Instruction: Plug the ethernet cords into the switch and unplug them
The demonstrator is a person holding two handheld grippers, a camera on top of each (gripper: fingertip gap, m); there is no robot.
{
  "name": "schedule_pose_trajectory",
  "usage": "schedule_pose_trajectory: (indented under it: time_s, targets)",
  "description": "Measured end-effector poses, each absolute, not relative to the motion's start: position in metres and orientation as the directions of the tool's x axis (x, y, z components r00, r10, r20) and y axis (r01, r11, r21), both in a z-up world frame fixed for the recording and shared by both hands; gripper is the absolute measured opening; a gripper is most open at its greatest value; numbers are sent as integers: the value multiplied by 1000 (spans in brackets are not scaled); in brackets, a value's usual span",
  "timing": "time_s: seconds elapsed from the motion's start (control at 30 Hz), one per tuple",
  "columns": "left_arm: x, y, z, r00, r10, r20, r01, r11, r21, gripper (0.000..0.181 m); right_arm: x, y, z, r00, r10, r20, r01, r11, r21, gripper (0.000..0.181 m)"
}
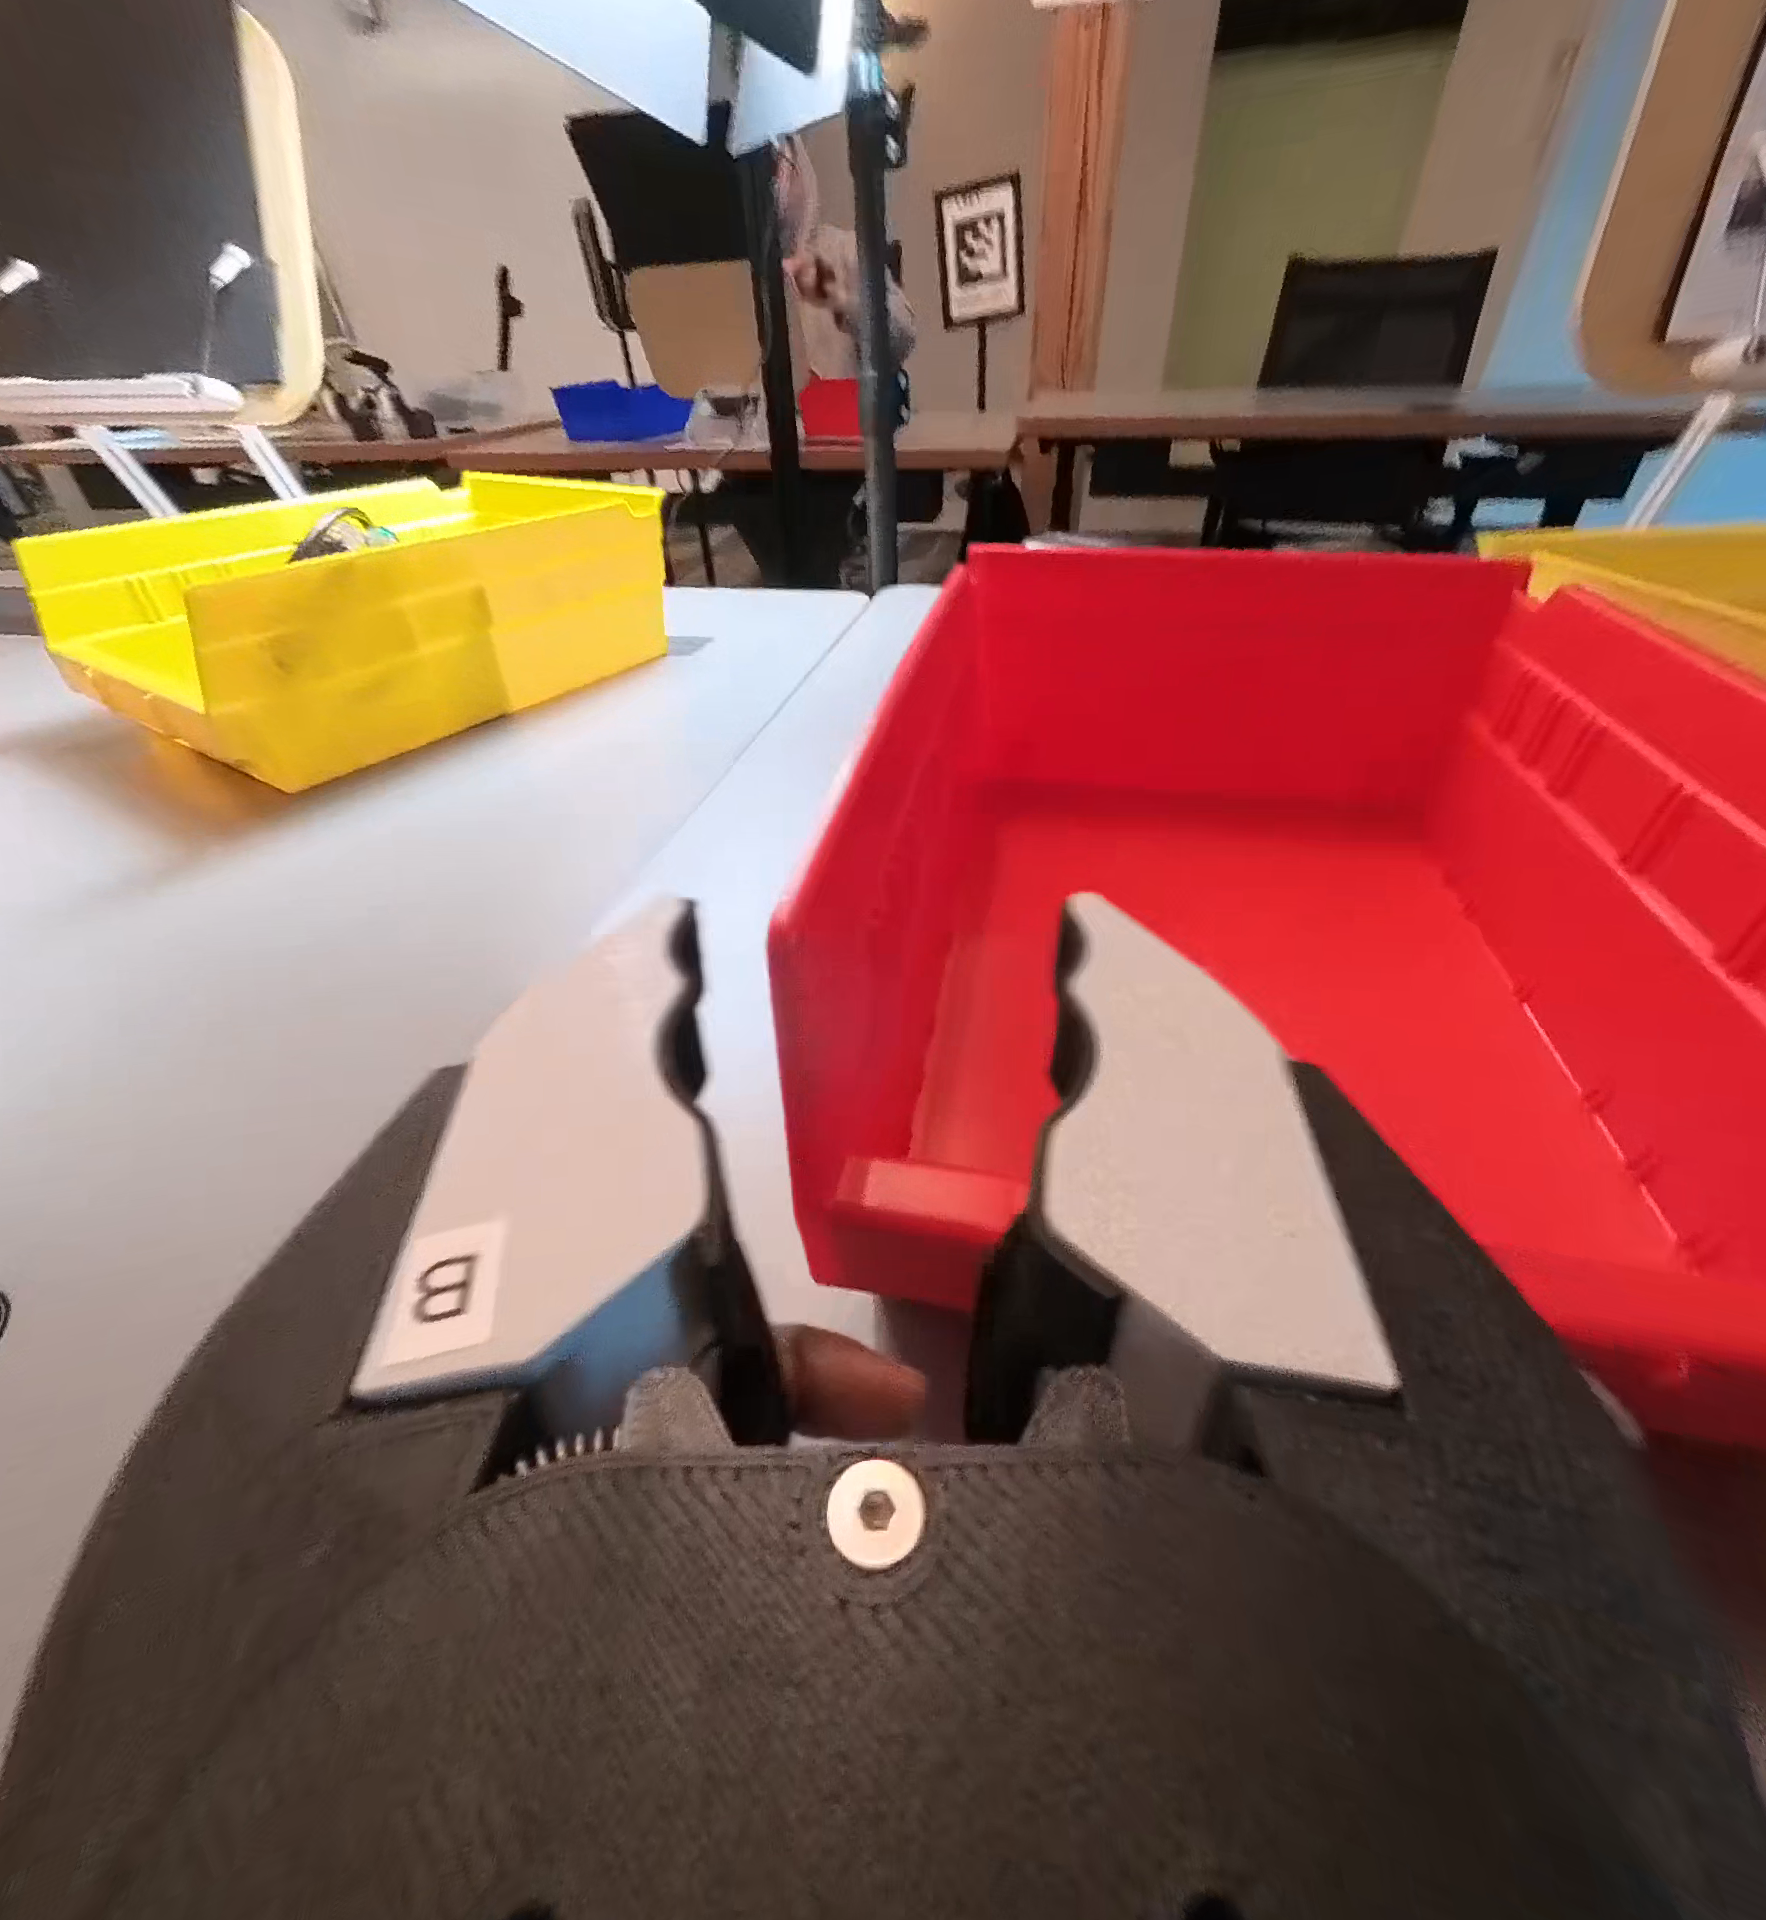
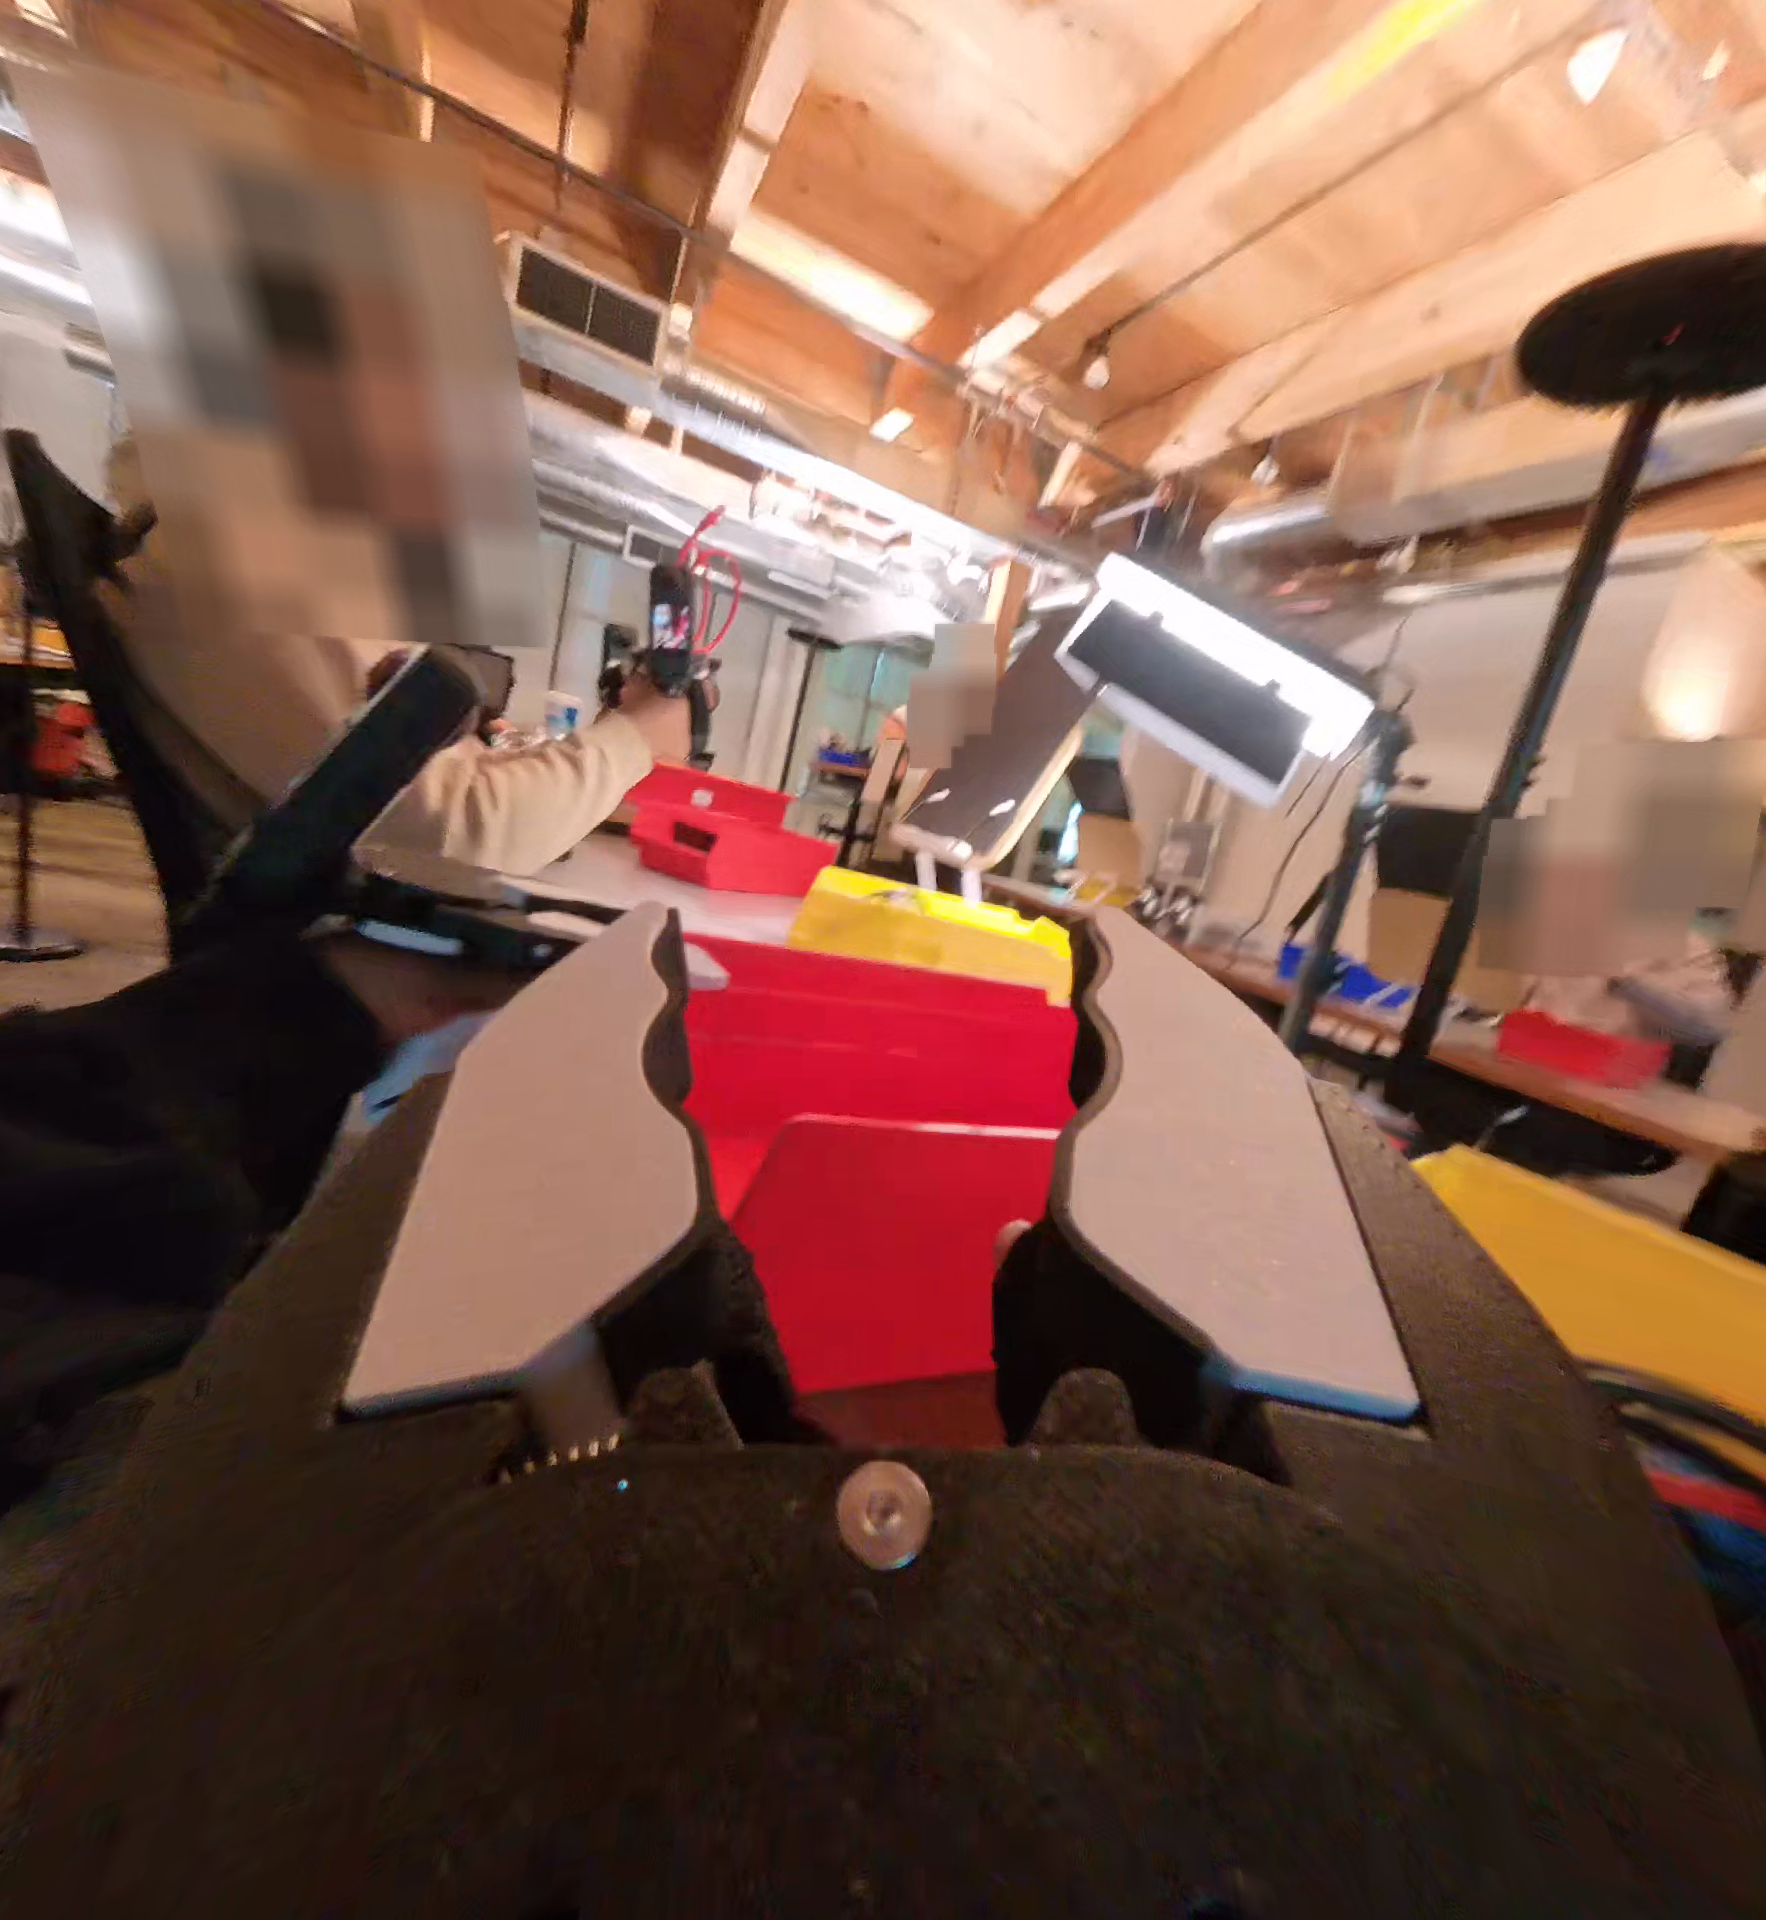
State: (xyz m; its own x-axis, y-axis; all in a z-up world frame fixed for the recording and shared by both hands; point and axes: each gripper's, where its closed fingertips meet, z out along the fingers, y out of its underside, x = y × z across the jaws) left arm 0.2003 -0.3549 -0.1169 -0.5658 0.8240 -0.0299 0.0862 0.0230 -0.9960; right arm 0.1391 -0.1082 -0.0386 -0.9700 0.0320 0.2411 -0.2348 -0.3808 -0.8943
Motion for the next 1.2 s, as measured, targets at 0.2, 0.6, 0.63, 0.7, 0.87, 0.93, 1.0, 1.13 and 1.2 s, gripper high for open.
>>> schedule_pose_trajectory:
  time_s: [0.2, 0.6, 0.63, 0.7, 0.87, 0.93, 1.0, 1.13, 1.2]
  targets:
    - [222, -336, -131, -515, 851, -101, 343, 96, -934, 29, 147, -137, -86, -993, -38, 114, -108, -149, -983, 72]
    - [197, -352, -126, -549, 832, -78, 144, 2, -990, 17, 126, -178, -145, -998, 43, 54, -36, 336, -941, 34]
    - [200, -354, -124, -580, 812, -69, 139, 15, -990, 5, 123, -178, -145, -995, 65, 71, -44, 347, -937, 32]
    - [200, -345, -116, -556, 826, -91, 153, -6, -988, 2, 112, -176, -138, -982, 129, 140, -91, 327, -941, 21]
    - [209, -305, -39, -617, 753, -230, 36, -265, -964, 2, 92, -162, -98, -951, 203, 233, -193, 196, -961, 12]
    - [212, -287, -18, -648, 698, -303, 76, -337, -939, 2, 89, -152, -81, -958, 203, 201, -177, 131, -975, 12]
    - [214, -266, 7, -673, 664, -327, 25, -422, -906, 2, 86, -137, -60, -932, 232, 280, -273, 62, -960, 12]
    - [216, -214, 53, -686, 674, -273, -210, -543, -813, 2, 82, -86, -9, -826, 340, 449, -496, -63, -866, 12]
    - [211, -184, 68, -661, 718, -216, -369, -562, -740, 2, 77, -52, 10, -749, 423, 510, -590, -77, -804, 12]
